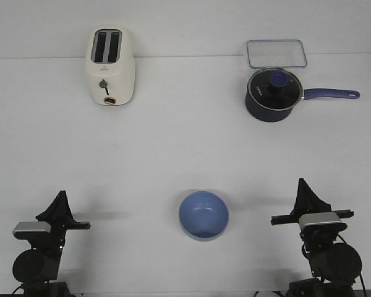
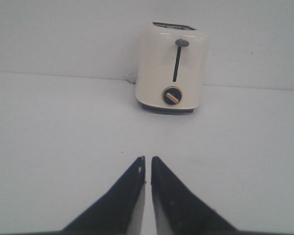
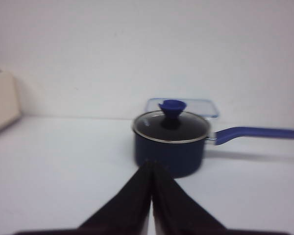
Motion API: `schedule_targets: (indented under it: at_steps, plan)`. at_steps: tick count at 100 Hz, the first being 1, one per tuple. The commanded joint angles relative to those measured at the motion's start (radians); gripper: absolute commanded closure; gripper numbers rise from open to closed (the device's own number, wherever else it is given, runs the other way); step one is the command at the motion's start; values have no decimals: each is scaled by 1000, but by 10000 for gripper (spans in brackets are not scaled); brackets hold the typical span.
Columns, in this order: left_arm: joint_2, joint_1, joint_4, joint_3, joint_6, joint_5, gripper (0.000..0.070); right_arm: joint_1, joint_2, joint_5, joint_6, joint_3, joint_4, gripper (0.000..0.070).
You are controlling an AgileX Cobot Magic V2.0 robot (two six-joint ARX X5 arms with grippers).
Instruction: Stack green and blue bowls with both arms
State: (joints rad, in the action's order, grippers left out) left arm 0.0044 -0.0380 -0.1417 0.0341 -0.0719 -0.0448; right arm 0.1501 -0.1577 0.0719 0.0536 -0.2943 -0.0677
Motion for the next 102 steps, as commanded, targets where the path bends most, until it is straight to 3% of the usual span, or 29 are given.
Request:
schedule_targets:
  at_steps: [1, 31, 102]
  plan:
    - [-1, 0, -10, -20, -4, -4, 685, -5, 37, -4, 154, 64, 17, 700]
    - [-1, 0, -11, -20, -4, -4, 685, -21, 156, -24, 226, 283, 80, 700]
    - [-1, 0, -10, -20, -4, -4, 685, -21, 156, -19, 225, 281, 80, 700]
